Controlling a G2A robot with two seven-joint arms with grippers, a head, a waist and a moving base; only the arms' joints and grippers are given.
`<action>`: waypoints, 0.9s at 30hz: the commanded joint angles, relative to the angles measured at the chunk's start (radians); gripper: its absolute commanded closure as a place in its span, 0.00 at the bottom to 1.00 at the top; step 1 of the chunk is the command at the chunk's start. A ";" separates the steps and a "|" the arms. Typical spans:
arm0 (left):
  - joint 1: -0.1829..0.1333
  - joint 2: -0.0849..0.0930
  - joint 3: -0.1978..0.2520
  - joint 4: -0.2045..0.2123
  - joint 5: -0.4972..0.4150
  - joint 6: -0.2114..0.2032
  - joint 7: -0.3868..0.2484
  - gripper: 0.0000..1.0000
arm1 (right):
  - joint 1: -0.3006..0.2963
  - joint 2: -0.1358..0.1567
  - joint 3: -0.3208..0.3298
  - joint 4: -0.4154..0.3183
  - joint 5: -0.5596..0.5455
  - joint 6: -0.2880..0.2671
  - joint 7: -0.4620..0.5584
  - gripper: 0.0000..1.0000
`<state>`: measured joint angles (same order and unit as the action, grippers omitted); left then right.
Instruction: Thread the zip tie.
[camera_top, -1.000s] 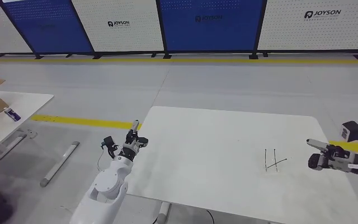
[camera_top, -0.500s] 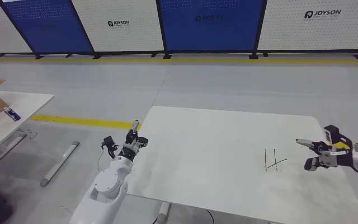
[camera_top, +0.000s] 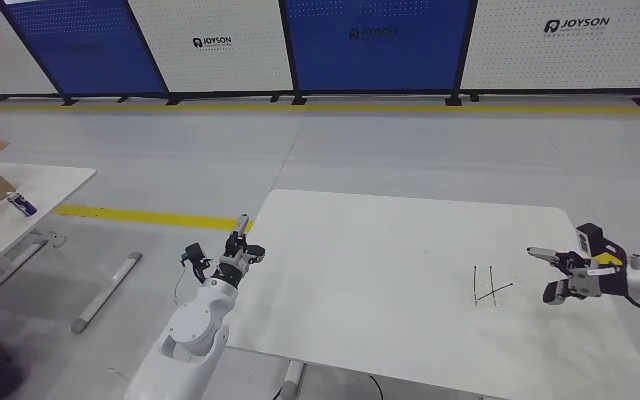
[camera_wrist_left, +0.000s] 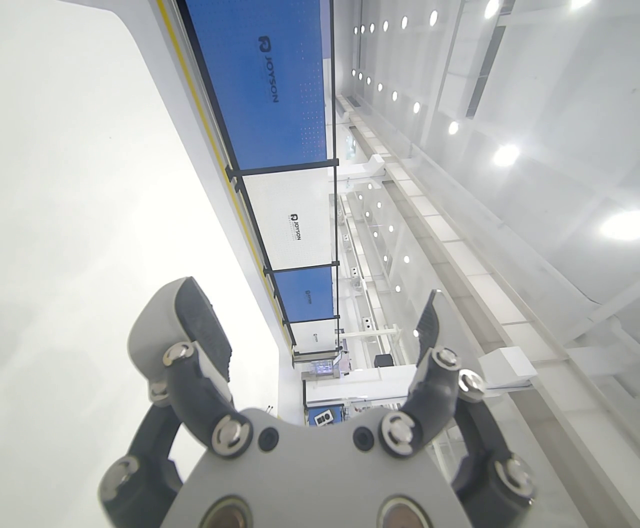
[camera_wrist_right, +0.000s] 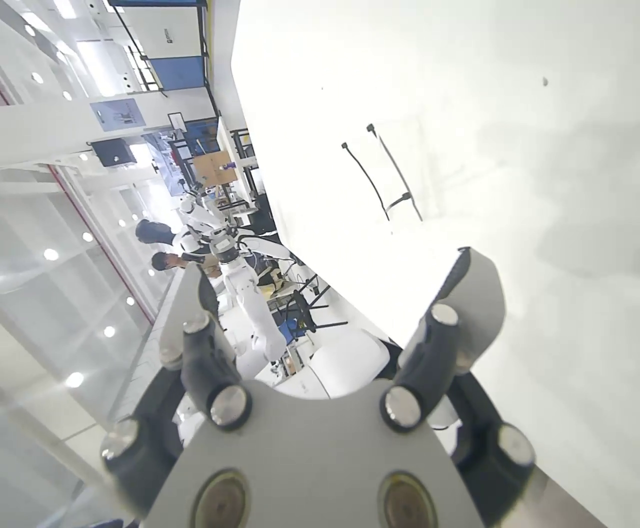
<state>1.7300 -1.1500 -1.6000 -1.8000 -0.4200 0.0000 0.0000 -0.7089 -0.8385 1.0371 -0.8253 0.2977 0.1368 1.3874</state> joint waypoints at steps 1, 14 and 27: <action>0.000 0.000 0.000 0.000 0.000 0.000 0.000 0.00 | -0.055 0.003 0.001 -0.091 -0.054 -0.197 -0.105 0.00; 0.000 0.000 0.000 0.000 0.000 0.000 0.000 0.00 | -0.083 0.013 0.019 -0.043 -0.008 -0.449 0.003 0.00; 0.000 0.000 0.000 0.000 0.000 0.000 0.000 0.00 | -0.084 0.010 0.015 -0.039 0.003 -0.445 -0.001 0.00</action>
<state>1.7300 -1.1500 -1.6000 -1.8000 -0.4200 0.0000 0.0000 -0.7924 -0.8261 1.0553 -0.8671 0.2922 -0.3117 1.3885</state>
